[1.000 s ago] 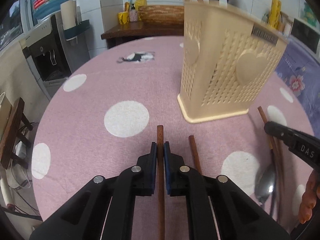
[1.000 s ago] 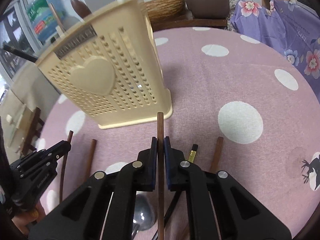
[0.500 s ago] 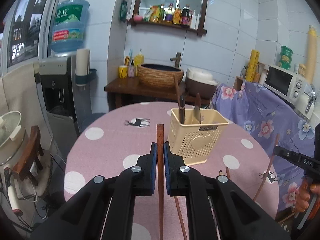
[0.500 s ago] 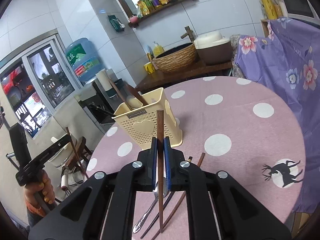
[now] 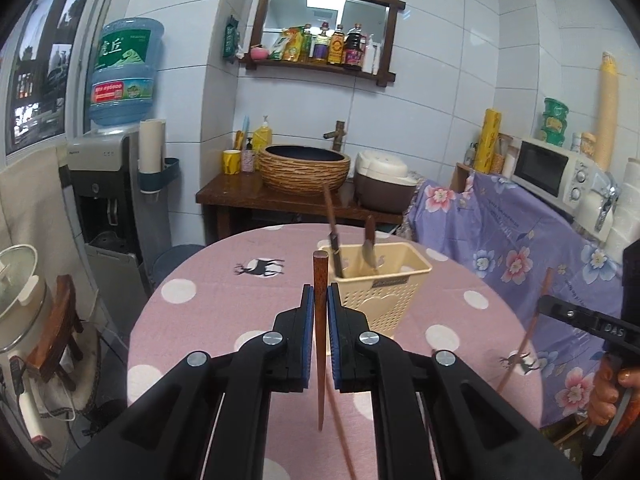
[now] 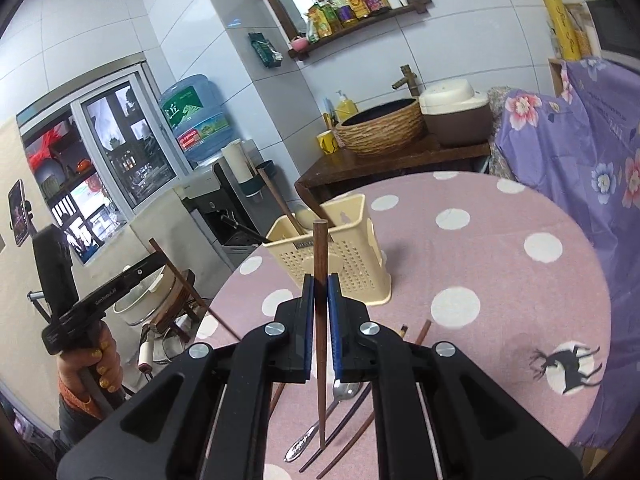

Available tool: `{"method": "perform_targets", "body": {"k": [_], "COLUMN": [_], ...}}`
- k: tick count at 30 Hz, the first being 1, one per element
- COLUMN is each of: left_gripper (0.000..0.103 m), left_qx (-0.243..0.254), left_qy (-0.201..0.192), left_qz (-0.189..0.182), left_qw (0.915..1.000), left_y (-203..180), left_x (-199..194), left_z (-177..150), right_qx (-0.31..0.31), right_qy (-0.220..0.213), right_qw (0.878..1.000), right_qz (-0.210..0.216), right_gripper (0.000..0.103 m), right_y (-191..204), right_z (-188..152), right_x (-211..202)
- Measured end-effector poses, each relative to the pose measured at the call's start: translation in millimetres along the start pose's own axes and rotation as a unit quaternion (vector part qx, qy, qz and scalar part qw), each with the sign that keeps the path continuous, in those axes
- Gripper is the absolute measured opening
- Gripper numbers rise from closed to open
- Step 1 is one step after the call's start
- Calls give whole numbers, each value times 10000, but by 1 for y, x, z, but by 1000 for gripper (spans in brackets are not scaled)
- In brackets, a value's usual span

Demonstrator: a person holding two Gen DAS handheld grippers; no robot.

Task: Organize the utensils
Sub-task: 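Carry both brown chopsticks up to the beige holder and lower them in, then open the left tool while the right tool opens, dropping both chopsticks into the holder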

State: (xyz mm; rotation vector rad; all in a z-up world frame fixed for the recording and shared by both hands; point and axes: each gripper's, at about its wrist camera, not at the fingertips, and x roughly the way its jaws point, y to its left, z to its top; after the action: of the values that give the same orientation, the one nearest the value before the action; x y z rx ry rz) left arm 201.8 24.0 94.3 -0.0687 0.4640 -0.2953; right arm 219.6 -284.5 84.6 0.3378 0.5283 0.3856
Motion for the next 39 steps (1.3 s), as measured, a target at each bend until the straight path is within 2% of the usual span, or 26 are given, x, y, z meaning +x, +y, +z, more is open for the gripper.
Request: {"method": "perform_targets", "body": {"k": [4, 9, 15, 21, 26, 31, 39], "left_gripper": [8, 8, 8, 8, 8, 8, 8], "left_qx": [46, -1, -14, -9, -45, -202, 108], "left_qy": [-59, -186, -561, -813, -723, -349, 315], "left_qz": [-339, -695, -567, -237, -65, -38, 70], "left_qw": [9994, 9974, 9968, 9964, 9974, 9992, 9994], "left_y": [-11, -27, -42, -42, -35, -25, -29], "left_x": [-1, 1, 7, 28, 57, 90, 124], "left_z": [24, 74, 133, 160, 150, 117, 79], "right_qx": [-258, -462, -711, -839, -845, -813, -701], "right_qy": [-97, -325, -854, -1201, -1125, -970, -466], "right_qw": [9996, 9983, 9932, 9873, 9872, 9877, 9909], "right_qz": [-33, -110, -351, -609, -757, -916, -1055], "right_gripper": [8, 8, 8, 8, 8, 8, 8], "right_y": [15, 34, 60, 69, 58, 41, 23], "right_z": [29, 86, 154, 192, 180, 144, 104], "right_x": [4, 11, 18, 38, 78, 113, 150]}}
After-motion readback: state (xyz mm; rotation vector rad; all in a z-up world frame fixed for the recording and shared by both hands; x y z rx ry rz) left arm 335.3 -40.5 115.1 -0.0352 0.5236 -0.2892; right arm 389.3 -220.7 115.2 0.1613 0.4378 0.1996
